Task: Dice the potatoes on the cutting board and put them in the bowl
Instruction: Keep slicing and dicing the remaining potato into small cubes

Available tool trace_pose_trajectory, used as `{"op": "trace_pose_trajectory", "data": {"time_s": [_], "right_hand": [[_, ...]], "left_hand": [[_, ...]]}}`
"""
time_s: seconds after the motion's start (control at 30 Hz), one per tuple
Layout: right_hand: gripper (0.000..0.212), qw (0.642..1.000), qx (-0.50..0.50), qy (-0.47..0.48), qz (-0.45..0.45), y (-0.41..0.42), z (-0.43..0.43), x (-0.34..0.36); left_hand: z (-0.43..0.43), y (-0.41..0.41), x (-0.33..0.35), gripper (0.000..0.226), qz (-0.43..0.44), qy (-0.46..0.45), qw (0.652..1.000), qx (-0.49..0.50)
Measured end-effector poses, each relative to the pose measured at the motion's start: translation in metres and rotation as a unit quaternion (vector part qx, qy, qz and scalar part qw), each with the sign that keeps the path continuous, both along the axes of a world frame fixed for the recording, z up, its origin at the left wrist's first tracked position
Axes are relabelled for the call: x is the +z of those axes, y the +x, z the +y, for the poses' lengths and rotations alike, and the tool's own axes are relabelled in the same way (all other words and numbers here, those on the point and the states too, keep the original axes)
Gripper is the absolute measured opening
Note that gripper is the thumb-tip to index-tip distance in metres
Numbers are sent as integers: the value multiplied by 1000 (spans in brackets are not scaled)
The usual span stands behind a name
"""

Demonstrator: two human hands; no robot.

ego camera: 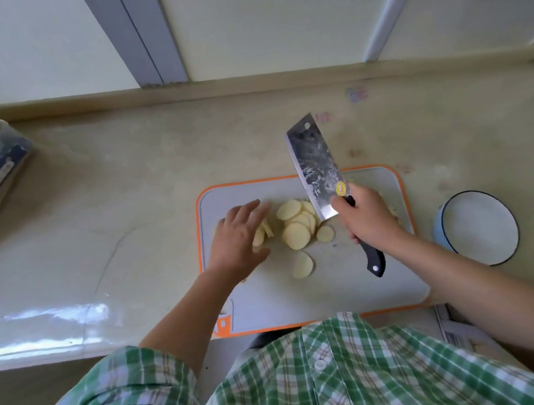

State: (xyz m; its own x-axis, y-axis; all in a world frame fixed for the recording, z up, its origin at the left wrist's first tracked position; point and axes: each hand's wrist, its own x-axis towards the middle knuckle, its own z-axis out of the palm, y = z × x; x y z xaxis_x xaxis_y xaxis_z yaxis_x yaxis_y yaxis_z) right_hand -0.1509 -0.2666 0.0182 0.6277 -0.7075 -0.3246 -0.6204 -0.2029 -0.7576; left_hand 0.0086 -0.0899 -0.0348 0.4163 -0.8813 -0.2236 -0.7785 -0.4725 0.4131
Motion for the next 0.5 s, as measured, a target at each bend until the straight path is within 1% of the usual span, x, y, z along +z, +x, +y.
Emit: {"op": "trace_pose_trajectory", "data": {"time_s": [0.03, 0.07, 0.1, 0.17, 0.2, 0.3, 0.37, 0.43, 0.5], "right_hand": [[24, 1000, -6, 9, 3, -6, -1, -1], [23, 1000, -9, 17, 6, -10, -1, -1], [22, 1000, -12, 23, 7, -14, -1, -1], [21, 999, -20, 35, 5, -20, -1, -2], [21, 999, -25, 40, 4, -22, -1, -2], [19, 998, -38, 53, 5, -26, -4, -2], [18, 997, -42, 64, 7, -28, -5, -3], [17, 996, -44, 79, 8, -30, -6, -4], [17, 995, -48, 92, 8, -32, -8, -5]], "left_hand": [[-5, -1, -1, 76, -9, 22, 999, -36], [-10, -2, -2, 66, -21, 24, 998, -55], [-12, -2, -2, 51, -33, 10, 997, -64], [-13, 2, -3, 26, -35, -9, 999, -41], [-12, 5, -3, 21, -24, -6, 999, -20], [-8, 19, -4, 22, -5, -4, 997, 73], [-9, 25, -6, 25, -40, 21, 992, 116], [-12, 27, -7, 34, -89, 37, 986, 137], [-16, 20, -6, 47, -110, 6, 980, 165]]}}
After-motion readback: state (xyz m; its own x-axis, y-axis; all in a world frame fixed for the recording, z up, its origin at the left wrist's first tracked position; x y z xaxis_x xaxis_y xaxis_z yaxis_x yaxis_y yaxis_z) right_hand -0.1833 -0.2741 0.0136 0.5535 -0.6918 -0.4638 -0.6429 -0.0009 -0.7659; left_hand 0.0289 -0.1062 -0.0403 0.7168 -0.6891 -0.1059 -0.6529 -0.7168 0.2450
